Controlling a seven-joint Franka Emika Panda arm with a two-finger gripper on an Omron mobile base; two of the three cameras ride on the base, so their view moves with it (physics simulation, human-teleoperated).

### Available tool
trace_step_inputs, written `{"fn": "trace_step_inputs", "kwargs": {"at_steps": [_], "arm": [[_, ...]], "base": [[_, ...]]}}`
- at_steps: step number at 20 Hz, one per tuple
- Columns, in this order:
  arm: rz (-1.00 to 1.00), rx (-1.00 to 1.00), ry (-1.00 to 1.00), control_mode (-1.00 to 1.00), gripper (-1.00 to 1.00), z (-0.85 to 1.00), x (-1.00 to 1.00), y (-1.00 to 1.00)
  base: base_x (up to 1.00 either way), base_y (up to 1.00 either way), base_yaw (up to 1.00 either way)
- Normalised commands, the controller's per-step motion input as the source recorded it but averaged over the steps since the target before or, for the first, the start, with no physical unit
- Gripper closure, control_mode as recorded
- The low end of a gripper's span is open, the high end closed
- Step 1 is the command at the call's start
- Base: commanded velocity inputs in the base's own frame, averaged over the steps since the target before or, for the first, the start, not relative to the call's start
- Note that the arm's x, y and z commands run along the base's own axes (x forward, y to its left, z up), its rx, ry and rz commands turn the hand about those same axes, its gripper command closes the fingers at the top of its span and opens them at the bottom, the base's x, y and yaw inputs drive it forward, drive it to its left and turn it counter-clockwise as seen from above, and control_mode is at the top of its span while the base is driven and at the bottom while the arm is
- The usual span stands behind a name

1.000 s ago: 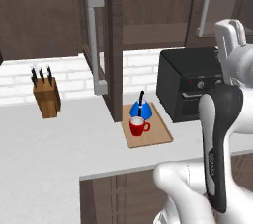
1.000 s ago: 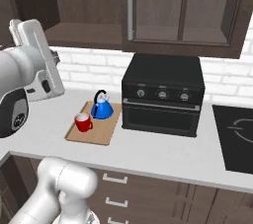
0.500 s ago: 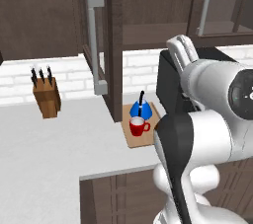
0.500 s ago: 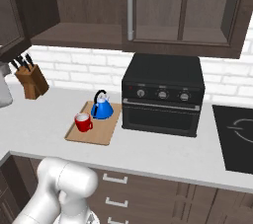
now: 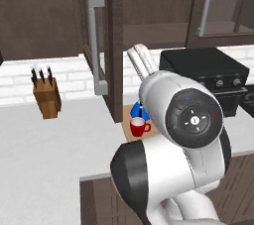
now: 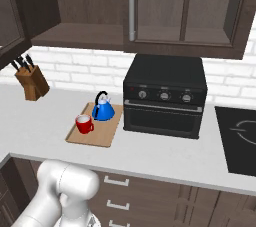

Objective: Pick the kettle from the counter and place it on the tray. Then pick the mug from the cabinet and place it on the tray. Then close the cabinet doors.

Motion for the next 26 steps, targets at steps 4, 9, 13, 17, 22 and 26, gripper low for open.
{"fn": "trace_step_inputs", "kwargs": {"at_steps": [4,9,13,17,22,26], "arm": [[0.0,-0.03,-0.14,-1.0,1.0,-0.31,-0.05,0.82],[0.0,-0.05,-0.17,-1.0,1.0,-0.3,0.0,0.81],[0.0,-0.04,-0.15,-1.0,1.0,-0.16,0.0,0.64],[-0.01,-0.05,-0.18,-1.0,1.0,-0.04,-0.14,0.64],[0.0,-0.05,-0.21,-1.0,1.0,0.0,-0.47,0.62],[-0.01,-0.05,-0.13,-1.0,1.0,0.0,-0.41,0.62]], "base": [[0.0,0.0,0.0],[0.0,0.0,0.0],[0.0,0.0,0.0],[0.0,0.0,0.0],[0.0,0.0,0.0],[0.0,0.0,0.0]]}}
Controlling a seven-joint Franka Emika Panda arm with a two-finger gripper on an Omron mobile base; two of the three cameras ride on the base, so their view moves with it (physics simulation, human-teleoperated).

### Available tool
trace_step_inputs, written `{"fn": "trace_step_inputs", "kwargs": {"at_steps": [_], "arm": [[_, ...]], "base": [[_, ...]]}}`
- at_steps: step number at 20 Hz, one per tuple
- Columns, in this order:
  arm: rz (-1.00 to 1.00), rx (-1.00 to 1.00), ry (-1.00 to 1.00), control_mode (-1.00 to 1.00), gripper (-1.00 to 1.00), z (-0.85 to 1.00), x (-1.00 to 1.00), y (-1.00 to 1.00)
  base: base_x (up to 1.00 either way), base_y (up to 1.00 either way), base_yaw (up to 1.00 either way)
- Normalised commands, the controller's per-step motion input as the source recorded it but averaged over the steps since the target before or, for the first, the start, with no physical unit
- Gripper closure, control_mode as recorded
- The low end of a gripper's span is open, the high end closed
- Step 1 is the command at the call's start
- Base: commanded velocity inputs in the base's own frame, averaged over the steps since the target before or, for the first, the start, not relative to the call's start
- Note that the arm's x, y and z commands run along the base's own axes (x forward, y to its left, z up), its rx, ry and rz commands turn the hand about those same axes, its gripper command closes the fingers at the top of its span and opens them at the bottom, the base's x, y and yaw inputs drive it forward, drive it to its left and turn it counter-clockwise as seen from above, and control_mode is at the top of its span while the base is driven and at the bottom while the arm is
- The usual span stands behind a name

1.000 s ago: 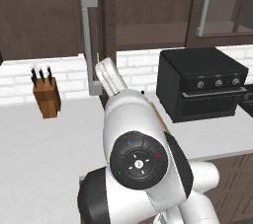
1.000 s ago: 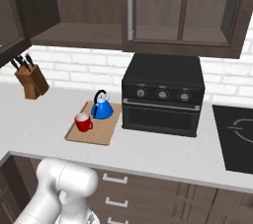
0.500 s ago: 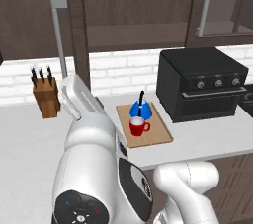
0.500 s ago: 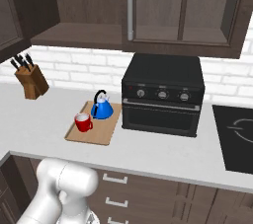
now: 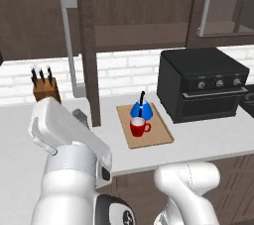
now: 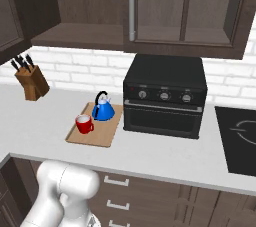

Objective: Pick the kettle from the counter and place it on the tray. Then pick the mug from the cabinet and place it on the tray. Then close the cabinet doors.

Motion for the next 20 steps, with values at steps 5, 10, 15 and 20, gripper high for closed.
{"fn": "trace_step_inputs", "kwargs": {"at_steps": [5,10,15,20], "arm": [[-0.11,-0.01,0.02,-1.0,1.0,-0.02,0.3,0.56],[-0.2,0.0,0.08,-1.0,1.0,-0.22,0.99,0.54],[-0.16,0.0,0.08,-1.0,1.0,-0.4,1.0,0.58],[-0.08,0.0,0.06,-1.0,1.0,-0.08,0.83,0.1]], "base": [[0.0,0.0,0.0],[0.0,0.0,0.0],[0.0,0.0,0.0],[0.0,0.0,0.0]]}}
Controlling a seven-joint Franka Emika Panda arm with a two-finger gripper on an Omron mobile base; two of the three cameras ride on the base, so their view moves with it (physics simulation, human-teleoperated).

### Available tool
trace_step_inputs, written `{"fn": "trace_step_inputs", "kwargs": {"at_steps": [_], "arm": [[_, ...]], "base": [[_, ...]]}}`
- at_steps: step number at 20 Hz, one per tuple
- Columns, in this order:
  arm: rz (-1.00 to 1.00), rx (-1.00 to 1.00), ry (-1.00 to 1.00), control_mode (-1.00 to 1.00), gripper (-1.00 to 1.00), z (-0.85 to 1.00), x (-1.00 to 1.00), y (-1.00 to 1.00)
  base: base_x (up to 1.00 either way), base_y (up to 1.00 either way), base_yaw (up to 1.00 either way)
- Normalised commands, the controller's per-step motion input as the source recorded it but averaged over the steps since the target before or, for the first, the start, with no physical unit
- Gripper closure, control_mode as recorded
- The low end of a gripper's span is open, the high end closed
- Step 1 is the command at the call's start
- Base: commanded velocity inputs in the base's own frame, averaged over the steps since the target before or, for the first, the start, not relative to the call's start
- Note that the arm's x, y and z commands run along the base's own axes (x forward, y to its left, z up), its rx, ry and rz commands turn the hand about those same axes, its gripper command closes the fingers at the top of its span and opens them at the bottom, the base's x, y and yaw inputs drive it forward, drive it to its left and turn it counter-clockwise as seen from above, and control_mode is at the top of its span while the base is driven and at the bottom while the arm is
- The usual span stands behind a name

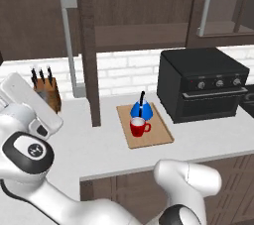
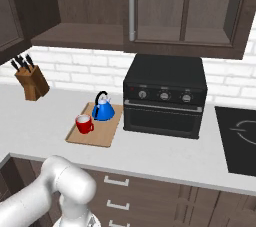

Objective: Pick the kettle from the counter and place it on the tray. Then pick the mug from the cabinet and place it on the tray. Then close the cabinet doors.

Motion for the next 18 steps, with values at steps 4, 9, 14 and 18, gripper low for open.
{"fn": "trace_step_inputs", "kwargs": {"at_steps": [4,9,14,18], "arm": [[-0.08,-0.02,0.01,-1.0,1.0,0.0,0.69,-0.01],[-0.22,-0.03,-0.12,-1.0,1.0,0.15,0.37,-0.71],[-0.28,-0.01,-0.17,-1.0,1.0,0.39,0.06,-1.0],[-0.28,0.0,-0.26,-1.0,1.0,0.46,0.0,-1.0]], "base": [[0.0,0.0,0.0],[0.0,0.0,0.0],[0.0,0.0,0.0],[0.0,0.0,0.0]]}}
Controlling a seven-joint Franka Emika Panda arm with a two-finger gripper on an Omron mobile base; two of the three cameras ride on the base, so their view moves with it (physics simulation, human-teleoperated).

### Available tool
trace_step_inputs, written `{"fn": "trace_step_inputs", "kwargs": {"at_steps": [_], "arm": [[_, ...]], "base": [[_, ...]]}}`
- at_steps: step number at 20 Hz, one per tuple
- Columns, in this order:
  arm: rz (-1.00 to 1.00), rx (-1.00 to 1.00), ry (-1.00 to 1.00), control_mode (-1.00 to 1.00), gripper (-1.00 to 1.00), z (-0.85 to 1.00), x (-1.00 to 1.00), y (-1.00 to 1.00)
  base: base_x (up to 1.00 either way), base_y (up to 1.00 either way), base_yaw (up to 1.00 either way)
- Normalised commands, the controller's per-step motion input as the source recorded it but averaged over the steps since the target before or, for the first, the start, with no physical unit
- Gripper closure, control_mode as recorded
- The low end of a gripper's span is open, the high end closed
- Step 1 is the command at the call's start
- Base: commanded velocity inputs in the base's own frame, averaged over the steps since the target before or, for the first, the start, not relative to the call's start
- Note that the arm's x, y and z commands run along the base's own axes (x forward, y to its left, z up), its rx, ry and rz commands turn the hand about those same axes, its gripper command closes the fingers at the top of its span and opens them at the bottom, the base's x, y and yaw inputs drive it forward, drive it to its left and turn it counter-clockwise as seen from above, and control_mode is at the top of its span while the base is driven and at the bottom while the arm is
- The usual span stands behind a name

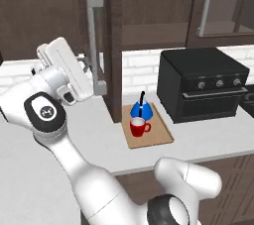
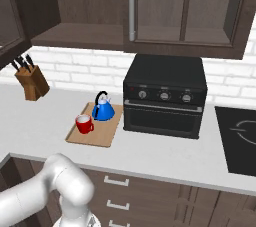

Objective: Pick the kettle from the counter and place it on the tray. Then pick the mug from the cabinet and place it on the tray. Then close the cabinet doors.

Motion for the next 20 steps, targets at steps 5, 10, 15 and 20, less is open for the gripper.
{"fn": "trace_step_inputs", "kwargs": {"at_steps": [5,10,15,20], "arm": [[-0.25,0.0,-0.23,-1.0,1.0,0.5,0.0,-1.0],[-0.18,0.01,-0.13,-1.0,1.0,0.47,0.0,-1.0],[-0.09,0.03,-0.04,-1.0,1.0,0.21,0.09,-1.0],[0.0,0.03,0.07,-1.0,1.0,0.01,0.36,-0.88]], "base": [[0.0,0.0,0.0],[0.0,0.0,0.0],[0.0,0.0,0.0],[0.0,0.0,0.0]]}}
